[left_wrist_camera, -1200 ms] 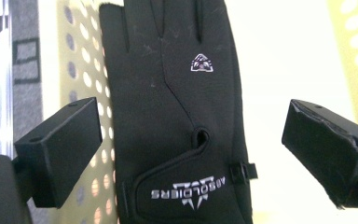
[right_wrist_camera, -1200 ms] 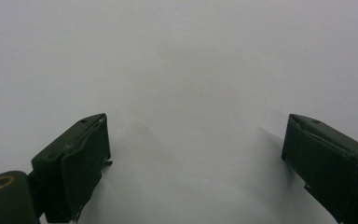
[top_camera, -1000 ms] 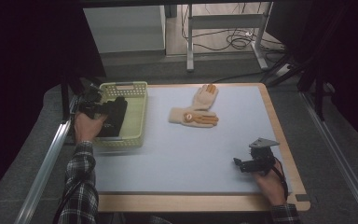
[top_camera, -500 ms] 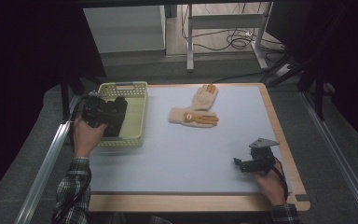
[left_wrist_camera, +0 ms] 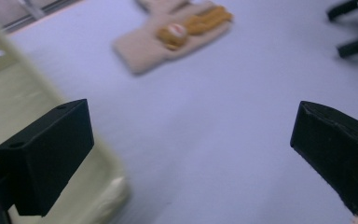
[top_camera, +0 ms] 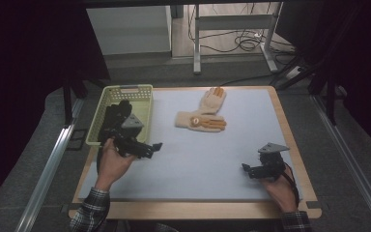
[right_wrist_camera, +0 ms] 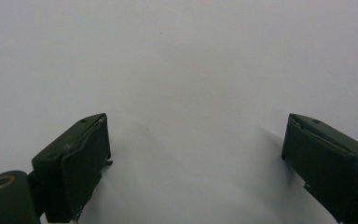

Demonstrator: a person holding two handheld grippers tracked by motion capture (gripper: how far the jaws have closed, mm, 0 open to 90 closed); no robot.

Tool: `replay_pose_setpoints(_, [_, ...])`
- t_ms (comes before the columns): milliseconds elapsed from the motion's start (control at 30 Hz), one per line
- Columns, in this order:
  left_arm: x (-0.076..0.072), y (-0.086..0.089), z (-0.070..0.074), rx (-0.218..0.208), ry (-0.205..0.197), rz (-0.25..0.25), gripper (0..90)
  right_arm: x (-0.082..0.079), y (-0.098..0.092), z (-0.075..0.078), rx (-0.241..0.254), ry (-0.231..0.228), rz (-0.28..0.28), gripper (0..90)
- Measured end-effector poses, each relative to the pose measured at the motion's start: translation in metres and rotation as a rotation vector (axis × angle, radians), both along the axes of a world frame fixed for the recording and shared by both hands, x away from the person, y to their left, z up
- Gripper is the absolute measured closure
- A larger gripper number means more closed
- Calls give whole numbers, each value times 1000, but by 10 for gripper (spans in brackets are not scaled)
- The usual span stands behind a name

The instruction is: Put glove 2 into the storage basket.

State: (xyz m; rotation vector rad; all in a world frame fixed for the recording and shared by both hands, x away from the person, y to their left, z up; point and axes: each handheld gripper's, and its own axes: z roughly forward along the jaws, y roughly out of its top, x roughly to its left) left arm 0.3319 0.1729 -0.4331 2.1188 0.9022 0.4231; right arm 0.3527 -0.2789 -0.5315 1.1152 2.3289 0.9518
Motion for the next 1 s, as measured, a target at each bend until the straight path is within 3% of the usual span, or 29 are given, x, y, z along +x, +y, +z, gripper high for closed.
replay_pose_setpoints(33, [-7,-11,-7,27,-13,-23,0,0,0,0,0,1,-1,75])
replay_pose_setpoints(200, [-20,-29,-26,37,-25,-53,0,0,0,0,1,3,1,76])
replay_pose_setpoints(267, [-27,-37,-43,41,-28,-67,0,0,0,0,3,3,4,89])
replay_pose_setpoints(433, [-30,-47,-72,48,1,-72,0,-1,0,2,10,1,-5,139])
replay_pose_setpoints(467, [-30,-47,-72,48,1,-72,0,-1,1,2,11,-1,-5,154])
replay_pose_setpoints(567, [-27,-48,-94,78,24,-44,0,1,4,5,6,3,-4,214])
replay_pose_setpoints(800, [-22,-42,-112,94,54,8,0,13,22,15,30,1,28,342])
replay_pose_setpoints(833, [-20,-39,-115,70,74,10,0,20,31,19,49,6,43,387])
replay_pose_setpoints(1000, [-16,-37,-116,50,114,18,0,36,53,25,62,12,77,485])
